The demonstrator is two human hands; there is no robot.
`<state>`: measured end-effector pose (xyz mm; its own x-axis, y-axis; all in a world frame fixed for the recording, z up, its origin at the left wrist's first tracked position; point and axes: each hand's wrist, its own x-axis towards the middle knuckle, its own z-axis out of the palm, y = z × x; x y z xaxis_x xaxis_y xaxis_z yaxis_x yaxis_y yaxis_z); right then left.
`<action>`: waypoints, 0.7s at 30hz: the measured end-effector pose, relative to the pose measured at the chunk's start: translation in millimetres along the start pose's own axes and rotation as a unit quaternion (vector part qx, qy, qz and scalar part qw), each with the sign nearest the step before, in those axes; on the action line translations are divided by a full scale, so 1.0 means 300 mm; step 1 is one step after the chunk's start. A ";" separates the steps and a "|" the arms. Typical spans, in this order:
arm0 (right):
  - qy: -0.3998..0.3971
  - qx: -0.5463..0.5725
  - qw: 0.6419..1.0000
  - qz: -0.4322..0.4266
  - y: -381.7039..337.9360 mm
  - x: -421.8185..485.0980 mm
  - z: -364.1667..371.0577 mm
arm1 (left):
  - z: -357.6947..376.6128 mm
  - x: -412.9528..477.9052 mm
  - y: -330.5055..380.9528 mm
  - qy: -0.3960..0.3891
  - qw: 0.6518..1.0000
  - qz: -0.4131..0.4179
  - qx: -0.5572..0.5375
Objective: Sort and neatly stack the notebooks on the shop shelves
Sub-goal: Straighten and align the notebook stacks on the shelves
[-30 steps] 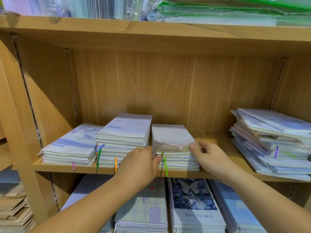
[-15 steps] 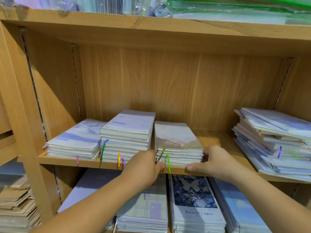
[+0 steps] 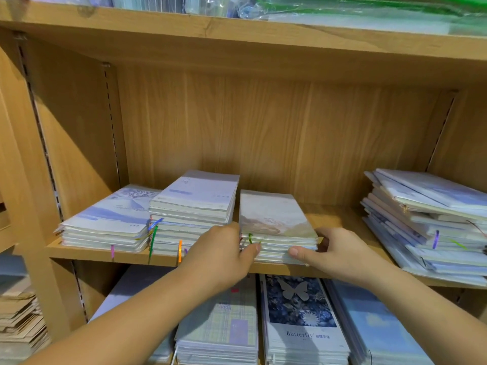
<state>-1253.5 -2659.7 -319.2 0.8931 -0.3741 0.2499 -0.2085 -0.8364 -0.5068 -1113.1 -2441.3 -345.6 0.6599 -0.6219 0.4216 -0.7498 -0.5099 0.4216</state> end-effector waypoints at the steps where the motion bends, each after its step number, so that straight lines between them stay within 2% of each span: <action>1: -0.008 -0.004 1.000 -0.005 -0.006 0.005 -0.003 | -0.003 0.009 0.007 0.001 1.000 0.002 0.004; 6: -0.008 -0.071 0.997 -0.003 -0.010 0.022 0.009 | -0.001 0.018 -0.009 -0.003 1.000 0.014 0.022; 11: 0.000 -0.073 0.997 0.005 -0.007 0.020 0.003 | 0.013 0.007 -0.015 0.016 0.999 0.022 0.039; 17: 0.013 -0.045 0.999 -0.004 -0.006 -0.001 -0.003 | -0.020 0.013 -0.012 -0.020 0.999 0.023 0.009; 21: 0.024 -0.049 0.999 -0.005 -0.010 -0.005 0.018 | -0.027 0.017 0.003 -0.008 0.999 0.020 0.025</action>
<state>-1252.1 -2654.6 -322.5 0.8760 -0.3815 0.2952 -0.2388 -0.8747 -0.4217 -1110.0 -2440.0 -336.6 0.6295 -0.6510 0.4242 -0.7768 -0.5143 0.3634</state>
